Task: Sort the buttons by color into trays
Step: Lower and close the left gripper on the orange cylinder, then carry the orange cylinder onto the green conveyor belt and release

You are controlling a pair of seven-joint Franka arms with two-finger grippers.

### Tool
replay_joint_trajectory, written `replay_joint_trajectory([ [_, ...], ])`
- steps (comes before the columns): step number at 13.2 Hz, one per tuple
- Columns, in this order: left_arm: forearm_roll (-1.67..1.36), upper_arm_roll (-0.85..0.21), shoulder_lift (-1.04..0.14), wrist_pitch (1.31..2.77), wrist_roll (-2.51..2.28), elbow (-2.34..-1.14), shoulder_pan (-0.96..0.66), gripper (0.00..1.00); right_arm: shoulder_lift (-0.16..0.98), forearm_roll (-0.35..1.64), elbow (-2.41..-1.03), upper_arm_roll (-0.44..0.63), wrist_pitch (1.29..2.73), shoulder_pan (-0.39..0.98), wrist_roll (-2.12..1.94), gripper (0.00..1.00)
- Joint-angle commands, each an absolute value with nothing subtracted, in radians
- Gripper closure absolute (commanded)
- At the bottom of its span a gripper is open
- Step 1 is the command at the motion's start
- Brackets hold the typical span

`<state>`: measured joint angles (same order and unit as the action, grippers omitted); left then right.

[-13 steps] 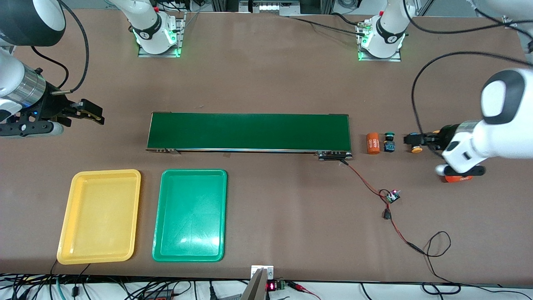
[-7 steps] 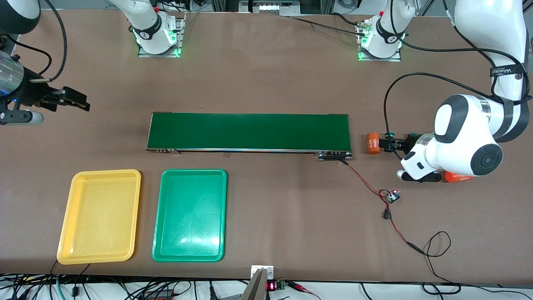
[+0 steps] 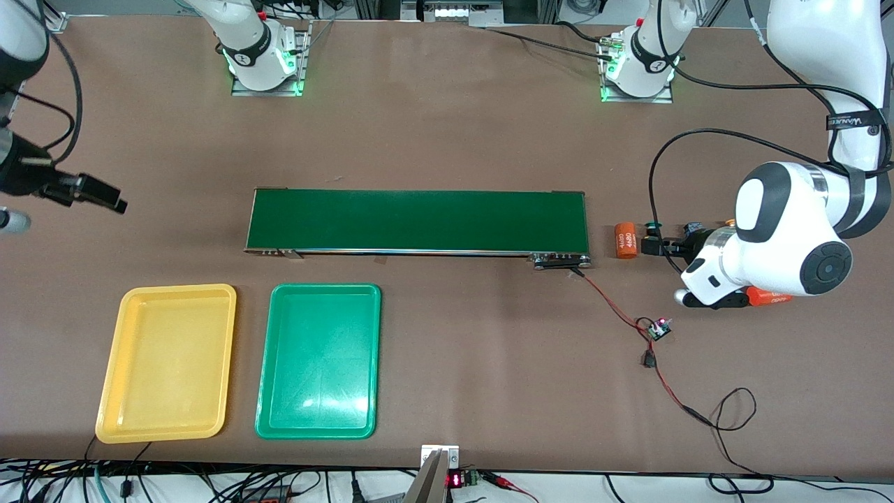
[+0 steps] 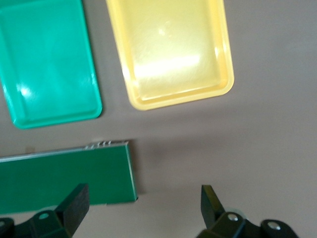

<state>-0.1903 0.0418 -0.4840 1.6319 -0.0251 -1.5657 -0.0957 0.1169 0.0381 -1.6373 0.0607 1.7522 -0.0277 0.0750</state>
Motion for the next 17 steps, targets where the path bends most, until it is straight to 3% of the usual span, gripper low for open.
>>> replay_joint_trajectory([
  [1,-0.195,0.043,-0.462,1.649,0.009,-1.618,-0.086,0.00,0.137,0.038,-1.609,0.052,1.784,-0.057,0.091,0.00],
  [6,-0.195,0.014,-0.378,1.863,0.017,-1.899,-0.087,0.00,0.135,0.041,-1.598,0.054,1.786,-0.078,0.095,0.00],
  [10,-0.193,-0.003,-0.376,1.969,0.035,-1.965,-0.095,0.00,0.135,0.026,-1.600,0.043,1.714,-0.058,0.126,0.00],
  [17,-0.193,-0.005,-0.431,2.221,0.192,-2.071,-0.095,0.00,0.169,0.031,-1.597,0.041,1.715,-0.046,0.115,0.00],
])
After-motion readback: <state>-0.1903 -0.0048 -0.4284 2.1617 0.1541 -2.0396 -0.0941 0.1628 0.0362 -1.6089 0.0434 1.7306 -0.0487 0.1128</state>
